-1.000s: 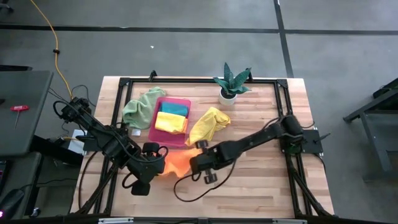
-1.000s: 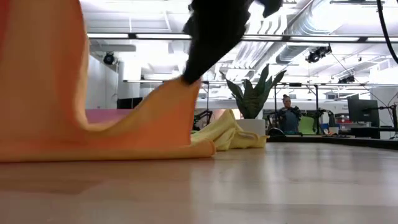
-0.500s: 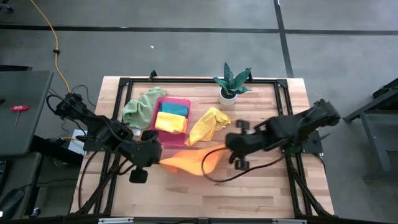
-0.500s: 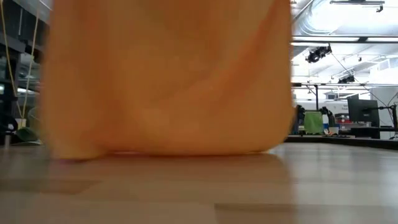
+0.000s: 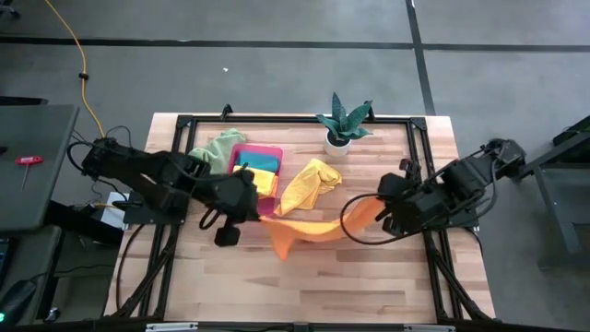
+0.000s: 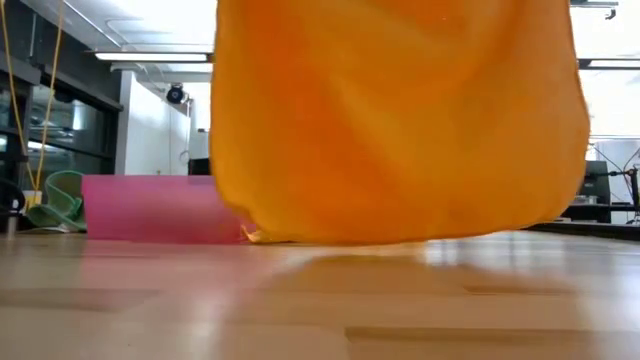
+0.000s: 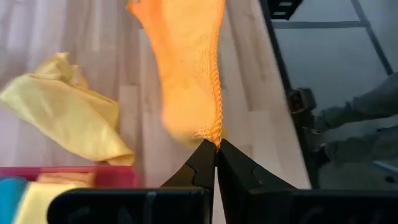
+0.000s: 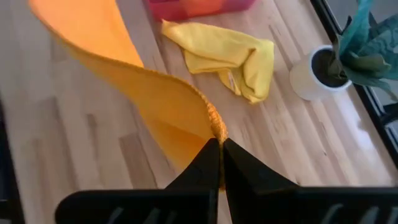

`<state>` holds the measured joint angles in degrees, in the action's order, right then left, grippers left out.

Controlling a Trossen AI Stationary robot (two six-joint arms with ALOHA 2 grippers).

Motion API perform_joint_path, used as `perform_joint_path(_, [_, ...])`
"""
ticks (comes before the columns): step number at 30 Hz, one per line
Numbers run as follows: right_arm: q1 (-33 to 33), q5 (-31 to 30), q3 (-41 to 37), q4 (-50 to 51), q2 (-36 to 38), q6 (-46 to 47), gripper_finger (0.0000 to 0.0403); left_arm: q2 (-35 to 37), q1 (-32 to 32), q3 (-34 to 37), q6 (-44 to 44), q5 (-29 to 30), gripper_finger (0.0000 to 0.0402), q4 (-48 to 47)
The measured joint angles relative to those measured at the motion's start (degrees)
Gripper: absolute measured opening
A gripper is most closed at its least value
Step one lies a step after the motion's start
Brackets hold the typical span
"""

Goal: Fold microfiber towels
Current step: Fold the orange microfiber cloth

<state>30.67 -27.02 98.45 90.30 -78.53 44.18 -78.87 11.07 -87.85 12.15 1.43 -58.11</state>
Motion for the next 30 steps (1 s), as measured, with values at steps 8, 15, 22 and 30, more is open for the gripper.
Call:
perform_joint_path(8, [0.33,-2.39,0.0,-0.27,3.61,0.11,0.0,0.15,-6.12,0.0,-3.84,-3.82,0.0,-0.79])
perform_joint_path(15, [0.31,-6.76,0.0,-0.28,4.8,2.28,0.0,0.41,-6.36,-5.74,-7.84,-2.67,0.0,-8.95])
perform_joint_path(22, [3.03,-4.92,-6.26,-0.37,4.39,9.53,0.0,0.33,-5.01,-10.29,-10.25,2.12,0.0,-15.86])
perform_joint_path(30, [12.63,-1.74,-23.58,-14.53,4.38,23.13,0.0,-1.48,4.91,-4.3,-5.15,4.89,0.0,-17.13])
